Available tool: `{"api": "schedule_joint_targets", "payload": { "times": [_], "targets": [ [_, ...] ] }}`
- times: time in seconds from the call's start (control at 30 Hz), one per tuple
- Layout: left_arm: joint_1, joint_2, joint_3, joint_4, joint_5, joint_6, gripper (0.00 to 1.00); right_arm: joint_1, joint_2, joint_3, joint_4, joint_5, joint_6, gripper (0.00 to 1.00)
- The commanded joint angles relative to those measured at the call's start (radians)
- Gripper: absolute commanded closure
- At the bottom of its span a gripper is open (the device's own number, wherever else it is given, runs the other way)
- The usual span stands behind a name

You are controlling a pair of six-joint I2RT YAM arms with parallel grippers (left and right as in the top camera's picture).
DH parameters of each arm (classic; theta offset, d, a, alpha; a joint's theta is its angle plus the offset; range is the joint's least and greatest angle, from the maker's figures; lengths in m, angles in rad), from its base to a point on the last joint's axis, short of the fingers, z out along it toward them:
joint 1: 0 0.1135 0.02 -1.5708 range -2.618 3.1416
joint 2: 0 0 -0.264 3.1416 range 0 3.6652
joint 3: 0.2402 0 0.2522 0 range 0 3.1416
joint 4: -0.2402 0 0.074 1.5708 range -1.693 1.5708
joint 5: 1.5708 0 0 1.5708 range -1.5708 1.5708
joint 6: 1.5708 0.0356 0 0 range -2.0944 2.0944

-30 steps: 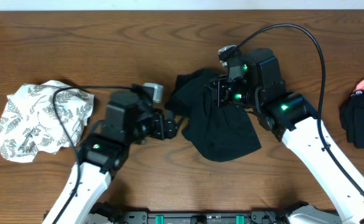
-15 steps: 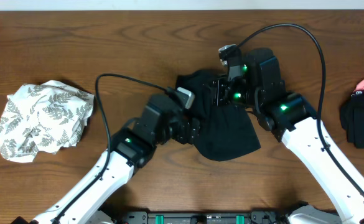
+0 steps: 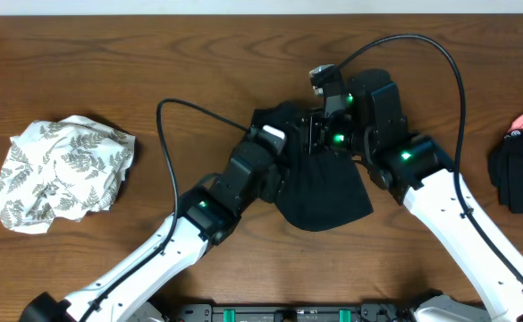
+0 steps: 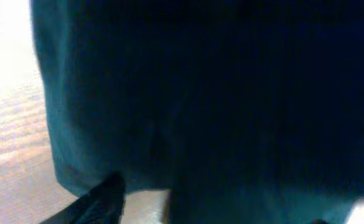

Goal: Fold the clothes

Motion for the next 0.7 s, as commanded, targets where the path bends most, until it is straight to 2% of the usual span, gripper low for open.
{"api": "schedule_joint_targets", "payload": {
  "times": [0.0, 0.2, 0.23, 0.43, 0.57, 0.67],
  "targets": [
    [-0.003, 0.002, 0.021, 0.036, -0.084, 0.014, 0.49, 0.011, -0.003, -0.001, 0.006, -0.023, 0.011, 0.99],
    [-0.003, -0.021, 0.021, 0.04, -0.082, 0.013, 0.86, 0.011, -0.003, -0.001, -0.004, 0.024, 0.0, 0.97],
    [-0.003, -0.033, 0.022, 0.026, -0.083, 0.013, 0.9, 0.01, -0.003, -0.001, -0.011, 0.048, -0.012, 0.95],
    [-0.003, -0.115, 0.039, -0.082, -0.083, 0.013, 0.94, -0.008, -0.003, -0.001, -0.078, 0.204, -0.064, 0.92],
    [-0.002, -0.172, 0.041, -0.093, -0.083, 0.014, 0.94, -0.027, -0.003, -0.001, -0.123, 0.26, -0.08, 0.91],
    [-0.002, -0.207, 0.043, -0.093, -0.084, 0.014, 0.94, -0.039, -0.003, -0.001, -0.155, 0.272, -0.112, 0.82]
  ]
}}
